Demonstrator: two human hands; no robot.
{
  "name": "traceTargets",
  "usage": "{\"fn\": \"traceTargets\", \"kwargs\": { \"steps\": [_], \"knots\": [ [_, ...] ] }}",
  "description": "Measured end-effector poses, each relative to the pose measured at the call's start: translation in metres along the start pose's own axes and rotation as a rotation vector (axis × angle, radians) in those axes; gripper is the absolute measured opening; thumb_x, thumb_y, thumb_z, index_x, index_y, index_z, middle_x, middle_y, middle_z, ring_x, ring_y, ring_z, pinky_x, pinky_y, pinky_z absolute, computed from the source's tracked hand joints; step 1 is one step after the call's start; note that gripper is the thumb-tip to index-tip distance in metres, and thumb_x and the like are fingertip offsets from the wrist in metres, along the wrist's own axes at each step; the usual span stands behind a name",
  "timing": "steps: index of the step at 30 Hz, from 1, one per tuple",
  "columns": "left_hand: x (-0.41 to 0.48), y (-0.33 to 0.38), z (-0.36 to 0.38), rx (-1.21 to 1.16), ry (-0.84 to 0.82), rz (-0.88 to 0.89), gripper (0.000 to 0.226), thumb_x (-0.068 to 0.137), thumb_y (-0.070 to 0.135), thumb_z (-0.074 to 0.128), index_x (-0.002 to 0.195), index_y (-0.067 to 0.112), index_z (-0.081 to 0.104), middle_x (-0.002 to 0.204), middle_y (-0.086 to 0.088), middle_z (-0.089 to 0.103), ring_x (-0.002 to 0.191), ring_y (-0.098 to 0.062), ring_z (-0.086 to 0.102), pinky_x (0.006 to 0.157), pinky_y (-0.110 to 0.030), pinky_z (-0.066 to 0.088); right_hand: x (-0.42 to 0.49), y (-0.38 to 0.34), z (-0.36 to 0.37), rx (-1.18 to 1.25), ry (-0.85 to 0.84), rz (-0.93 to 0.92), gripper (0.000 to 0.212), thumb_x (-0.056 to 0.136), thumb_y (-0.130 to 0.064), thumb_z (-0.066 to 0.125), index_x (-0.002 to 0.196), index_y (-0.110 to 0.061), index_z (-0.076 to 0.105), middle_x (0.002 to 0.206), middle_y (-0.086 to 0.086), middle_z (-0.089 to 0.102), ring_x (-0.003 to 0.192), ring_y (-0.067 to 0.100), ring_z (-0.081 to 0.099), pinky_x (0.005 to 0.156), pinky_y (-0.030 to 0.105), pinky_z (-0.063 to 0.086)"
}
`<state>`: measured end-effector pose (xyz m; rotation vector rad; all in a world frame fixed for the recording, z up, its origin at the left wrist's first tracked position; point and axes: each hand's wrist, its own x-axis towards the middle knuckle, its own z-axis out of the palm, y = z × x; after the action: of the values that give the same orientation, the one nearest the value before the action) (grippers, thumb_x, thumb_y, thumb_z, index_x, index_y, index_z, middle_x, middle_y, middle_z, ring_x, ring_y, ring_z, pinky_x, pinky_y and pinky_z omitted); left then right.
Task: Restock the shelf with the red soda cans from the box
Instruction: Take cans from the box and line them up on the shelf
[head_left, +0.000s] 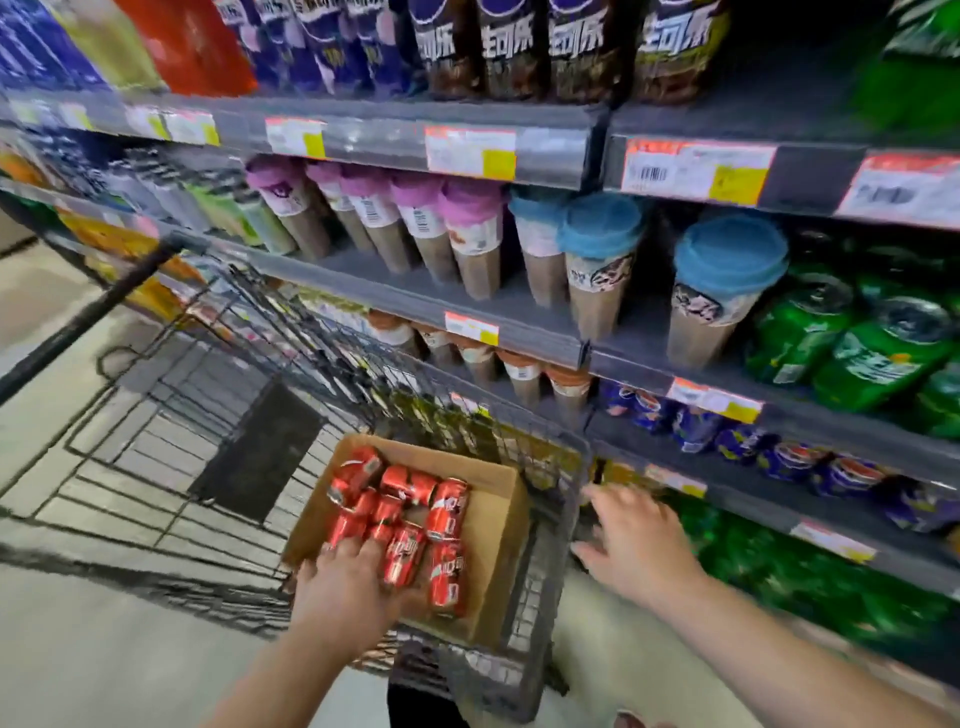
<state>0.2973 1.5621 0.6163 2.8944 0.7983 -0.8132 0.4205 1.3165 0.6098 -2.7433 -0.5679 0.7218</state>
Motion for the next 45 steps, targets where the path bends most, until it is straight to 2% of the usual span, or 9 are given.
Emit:
{"fn": "traceTargets", "kwargs": {
  "steps": [10,17,20,24,29,34,41,43,45],
  "knots": [
    [0.165,-0.049,0.03,0.058,-0.108,0.309,0.064,0.084,0.058,0.047,0.136,0.023,0.037,0.138,-0.001,0.045,0.128,-0.021,0.043,0.106,-0.04,0.034,0.078,-0.102,0.104,0.155,-0.143,0.211,0.052,0.091,-0.036,0.051,0.139,-0.023,0.035,0.142,0.002,0.039,0.128,0.023,0.041,0.105,0.035,0.04],
    [0.241,-0.078,0.079,0.001,-0.221,0.331,0.069,0.085,0.055,0.05,0.143,0.024,0.029,0.142,-0.003,0.04,0.129,-0.025,0.043,0.106,-0.039,0.037,0.132,-0.144,0.204,0.406,-0.327,0.394,0.047,0.091,-0.033,0.053,0.135,-0.023,0.04,0.132,0.004,0.051,0.12,0.023,0.052,0.102,0.034,0.042],
    [0.256,-0.077,0.108,-0.053,-0.269,0.337,0.071,0.086,0.05,0.054,0.145,0.022,0.026,0.145,-0.007,0.037,0.129,-0.029,0.043,0.103,-0.04,0.04,0.154,-0.142,0.242,0.513,-0.357,0.484,0.043,0.092,-0.035,0.053,0.131,-0.021,0.044,0.124,0.005,0.056,0.113,0.023,0.056,0.093,0.03,0.043],
    [0.271,-0.078,0.138,-0.169,-0.285,0.316,0.069,0.086,0.043,0.059,0.145,0.022,0.03,0.146,-0.009,0.036,0.129,-0.03,0.042,0.106,-0.04,0.038,0.182,-0.136,0.288,0.643,-0.335,0.661,0.059,0.084,-0.044,0.061,0.131,-0.017,0.039,0.126,0.011,0.053,0.117,0.03,0.053,0.102,0.04,0.042],
    [0.29,-0.081,0.157,-0.234,-0.274,0.327,0.062,0.085,0.039,0.063,0.139,0.019,0.039,0.139,-0.007,0.042,0.125,-0.026,0.045,0.104,-0.037,0.037,0.198,-0.133,0.328,0.712,-0.323,0.775,0.075,0.071,-0.047,0.074,0.131,-0.017,0.04,0.129,0.007,0.05,0.124,0.029,0.049,0.105,0.04,0.04],
    [0.306,-0.072,0.162,-0.312,-0.264,0.329,0.058,0.084,0.035,0.064,0.137,0.019,0.044,0.139,-0.006,0.045,0.125,-0.024,0.047,0.102,-0.035,0.039,0.199,-0.138,0.335,0.79,-0.257,0.812,0.065,0.069,-0.035,0.077,0.123,-0.018,0.045,0.12,0.002,0.052,0.113,0.022,0.054,0.096,0.037,0.046],
    [0.328,-0.041,0.171,-0.552,-0.348,0.228,0.036,0.085,0.031,0.063,0.118,0.017,0.055,0.112,-0.005,0.061,0.096,-0.021,0.061,0.081,-0.031,0.05,0.162,-0.142,0.298,0.955,-0.024,0.791,0.076,0.061,-0.036,0.083,0.124,-0.031,0.042,0.123,-0.01,0.047,0.104,0.003,0.052,0.087,0.018,0.043],
    [0.334,-0.026,0.182,-0.576,-0.377,0.171,0.044,0.082,0.033,0.067,0.117,0.012,0.051,0.113,-0.008,0.063,0.104,-0.027,0.061,0.086,-0.032,0.047,0.158,-0.142,0.286,0.958,0.031,0.751,0.075,0.059,-0.041,0.084,0.121,-0.037,0.042,0.116,-0.014,0.051,0.095,-0.006,0.052,0.073,0.007,0.038],
    [0.338,-0.011,0.194,-0.553,-0.401,0.094,0.059,0.078,0.045,0.069,0.119,0.011,0.044,0.117,-0.012,0.062,0.11,-0.031,0.058,0.095,-0.04,0.045,0.155,-0.14,0.277,0.981,0.053,0.726,0.074,0.059,-0.042,0.083,0.12,-0.04,0.041,0.112,-0.017,0.052,0.094,-0.007,0.051,0.07,0.007,0.037]
  ]
}}
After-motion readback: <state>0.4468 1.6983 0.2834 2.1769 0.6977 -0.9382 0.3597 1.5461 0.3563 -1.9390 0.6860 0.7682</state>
